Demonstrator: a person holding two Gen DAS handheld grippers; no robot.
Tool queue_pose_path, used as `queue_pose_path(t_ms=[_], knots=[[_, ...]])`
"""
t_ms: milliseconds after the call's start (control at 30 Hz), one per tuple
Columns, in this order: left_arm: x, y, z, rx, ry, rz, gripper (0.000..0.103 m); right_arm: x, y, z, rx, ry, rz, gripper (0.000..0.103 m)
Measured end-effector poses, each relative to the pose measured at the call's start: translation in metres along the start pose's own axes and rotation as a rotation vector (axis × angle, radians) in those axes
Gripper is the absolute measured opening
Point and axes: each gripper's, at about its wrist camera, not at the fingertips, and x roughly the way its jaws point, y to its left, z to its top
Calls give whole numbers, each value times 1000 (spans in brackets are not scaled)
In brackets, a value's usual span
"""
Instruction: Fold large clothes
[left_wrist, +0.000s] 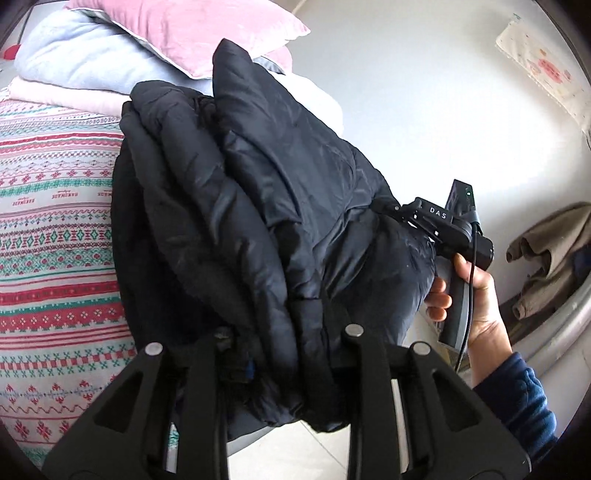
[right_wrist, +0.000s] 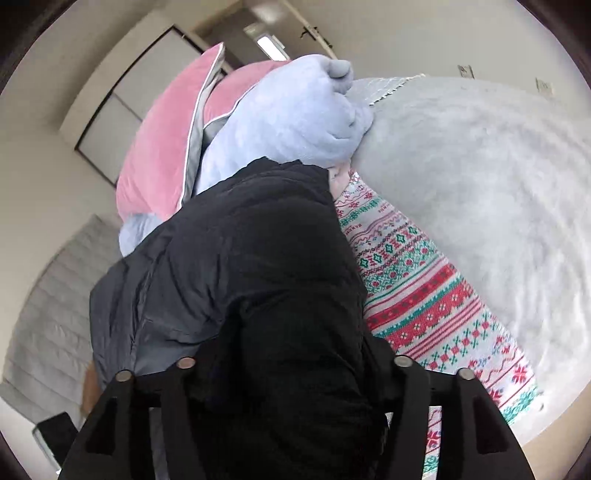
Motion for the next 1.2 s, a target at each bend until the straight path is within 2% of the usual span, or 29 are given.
queue_pose_path(t_ms=[133, 333, 533, 633, 733, 800, 833, 867, 900, 967, 1033, 1100, 1200], knots=[[1, 7, 3, -49, 34, -28, 32, -22, -8, -4, 31, -39, -46, 72], [-6, 15, 8, -83, 46, -59, 37, -47, 17, -30, -33, -127, -188, 72], [-35, 10, 4, -40, 29, -27, 38, -80, 63, -68, -97, -254, -295, 72], [-53, 6, -3, 16, 25, -13, 42, -101, 91, -96, -91, -334, -281, 72], [-71, 7, -12, 72, 43, 34, 43, -113, 120, -131, -81, -352, -224, 72], [-82, 6, -17, 93, 52, 54, 45, -120, 141, -159, -105, -347, -236, 72], [-87, 6, -19, 103, 48, 63, 50, -124, 154, -175, -123, -341, -249, 72], [-98, 3, -23, 131, 31, 100, 62, -127, 164, -186, -139, -339, -256, 73], [-102, 4, -24, 151, 16, 128, 67, -130, 173, -197, -155, -338, -263, 73], [-121, 1, -30, 193, -25, 159, 79, -138, 194, -221, -183, -341, -298, 80], [-136, -1, -32, 232, -39, 208, 84, -150, 215, -245, -208, -357, -329, 91], [-149, -1, -34, 252, -45, 260, 86, -157, 231, -263, -237, -367, -359, 95], [-165, -2, -34, 260, -51, 331, 96, -167, 253, -288, -282, -378, -422, 101]])
